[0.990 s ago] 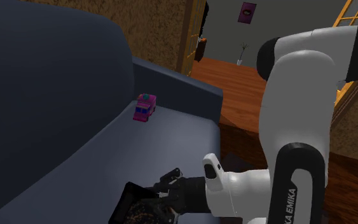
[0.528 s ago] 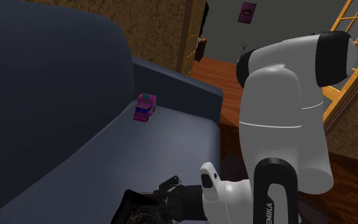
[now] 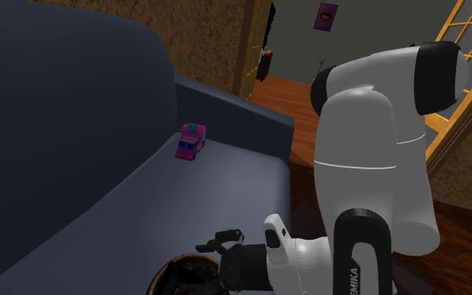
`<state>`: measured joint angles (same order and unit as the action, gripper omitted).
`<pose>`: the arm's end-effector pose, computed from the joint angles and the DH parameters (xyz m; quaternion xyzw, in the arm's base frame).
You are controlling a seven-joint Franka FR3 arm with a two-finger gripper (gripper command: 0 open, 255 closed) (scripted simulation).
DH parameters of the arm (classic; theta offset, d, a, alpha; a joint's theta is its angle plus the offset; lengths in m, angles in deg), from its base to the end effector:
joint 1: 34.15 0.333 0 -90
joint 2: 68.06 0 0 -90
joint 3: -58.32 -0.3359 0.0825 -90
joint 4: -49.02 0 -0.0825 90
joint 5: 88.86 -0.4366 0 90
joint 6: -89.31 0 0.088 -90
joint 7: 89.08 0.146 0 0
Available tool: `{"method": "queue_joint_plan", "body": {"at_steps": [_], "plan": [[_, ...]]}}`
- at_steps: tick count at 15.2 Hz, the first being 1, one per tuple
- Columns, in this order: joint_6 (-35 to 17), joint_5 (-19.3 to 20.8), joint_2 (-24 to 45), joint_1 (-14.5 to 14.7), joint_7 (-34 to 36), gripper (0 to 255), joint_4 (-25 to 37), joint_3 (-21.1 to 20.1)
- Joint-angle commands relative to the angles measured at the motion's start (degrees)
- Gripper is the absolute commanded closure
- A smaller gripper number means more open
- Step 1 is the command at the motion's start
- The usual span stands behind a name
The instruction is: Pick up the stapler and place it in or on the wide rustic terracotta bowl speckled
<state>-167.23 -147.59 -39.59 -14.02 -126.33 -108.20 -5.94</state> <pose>0.1630 0.3653 0.2336 -0.8031 -0.3153 -0.5008 0.0694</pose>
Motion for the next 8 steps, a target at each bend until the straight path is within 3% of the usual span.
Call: {"method": "queue_joint_plan", "body": {"at_steps": [1,4,8], "plan": [[0.0,0.0,0.0,0.0,0.0,0,0.0,0.0],[0.0,0.0,0.0,0.0,0.0,0,0.0,0.0],[2.1,-9.6,-7.1,-4.4,1.9,0,-4.9,-12.6]]}}
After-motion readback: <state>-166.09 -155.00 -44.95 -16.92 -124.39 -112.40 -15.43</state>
